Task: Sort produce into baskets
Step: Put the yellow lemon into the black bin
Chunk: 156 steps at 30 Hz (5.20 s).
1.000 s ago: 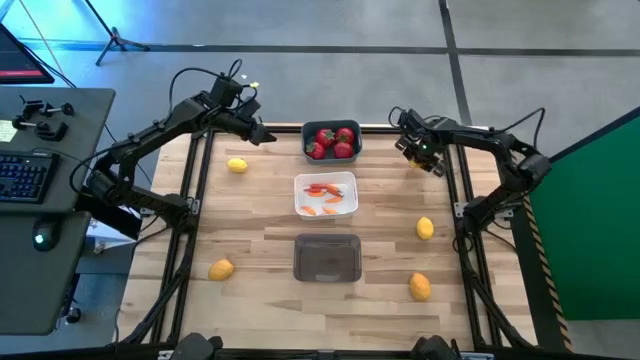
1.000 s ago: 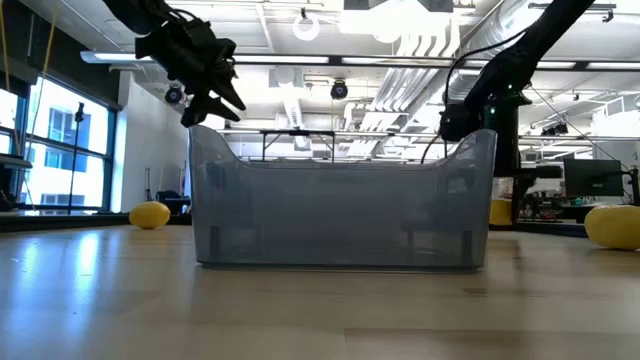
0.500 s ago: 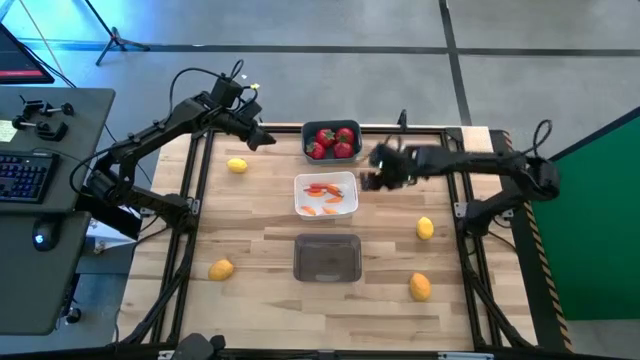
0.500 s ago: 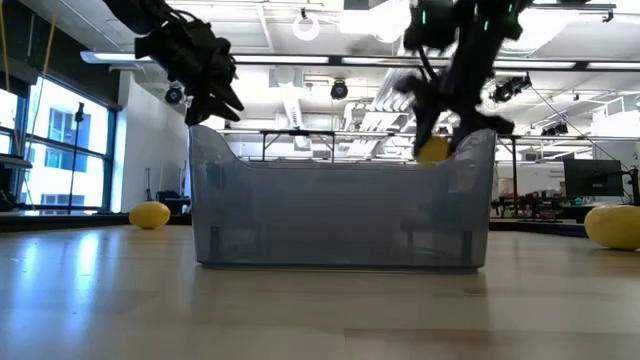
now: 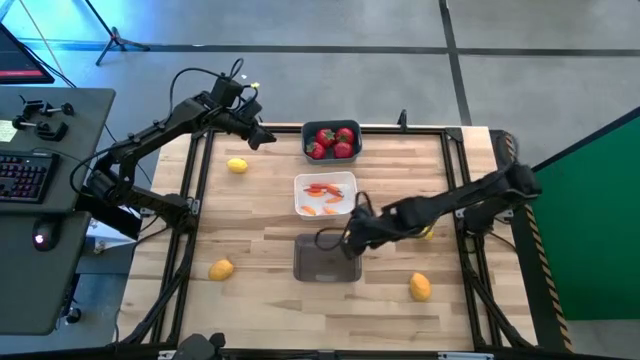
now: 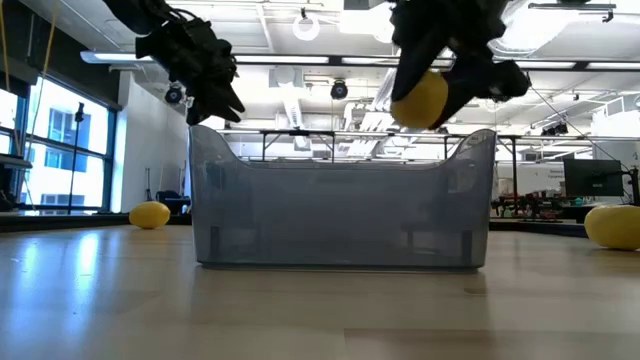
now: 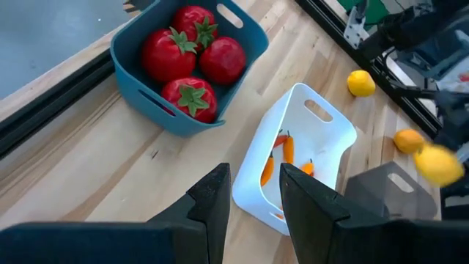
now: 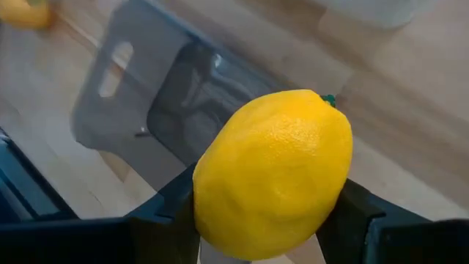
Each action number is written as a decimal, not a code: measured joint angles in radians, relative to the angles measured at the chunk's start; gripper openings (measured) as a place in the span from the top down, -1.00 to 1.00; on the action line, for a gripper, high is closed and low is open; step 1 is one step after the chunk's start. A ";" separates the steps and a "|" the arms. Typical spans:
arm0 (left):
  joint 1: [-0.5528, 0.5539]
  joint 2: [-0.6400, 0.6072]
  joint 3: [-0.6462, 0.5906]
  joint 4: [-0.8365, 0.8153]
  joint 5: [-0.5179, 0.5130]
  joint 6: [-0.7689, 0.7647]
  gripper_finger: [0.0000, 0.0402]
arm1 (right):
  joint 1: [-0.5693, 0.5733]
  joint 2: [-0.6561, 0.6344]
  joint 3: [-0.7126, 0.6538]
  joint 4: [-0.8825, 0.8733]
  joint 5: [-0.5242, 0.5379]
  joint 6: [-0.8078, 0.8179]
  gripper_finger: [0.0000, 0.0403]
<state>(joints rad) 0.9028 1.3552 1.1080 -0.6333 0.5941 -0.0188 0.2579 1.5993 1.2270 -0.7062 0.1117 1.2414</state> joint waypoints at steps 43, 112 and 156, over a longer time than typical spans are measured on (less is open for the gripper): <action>-0.002 0.000 0.000 -0.054 -0.133 0.056 0.24 | -0.049 0.476 0.410 -0.317 -0.234 0.062 -0.52; -0.021 0.000 0.000 -0.022 -0.160 0.027 0.43 | 0.301 -0.172 -0.490 0.064 -0.330 0.359 -0.43; -0.021 0.001 0.000 -0.028 -0.163 -0.058 0.43 | 0.452 -0.175 -0.229 -0.289 -0.353 0.990 -0.43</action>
<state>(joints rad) 0.8814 1.3560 1.1084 -0.6609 0.4309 -0.0765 0.7096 1.4246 0.9985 -0.9947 -0.2408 2.2314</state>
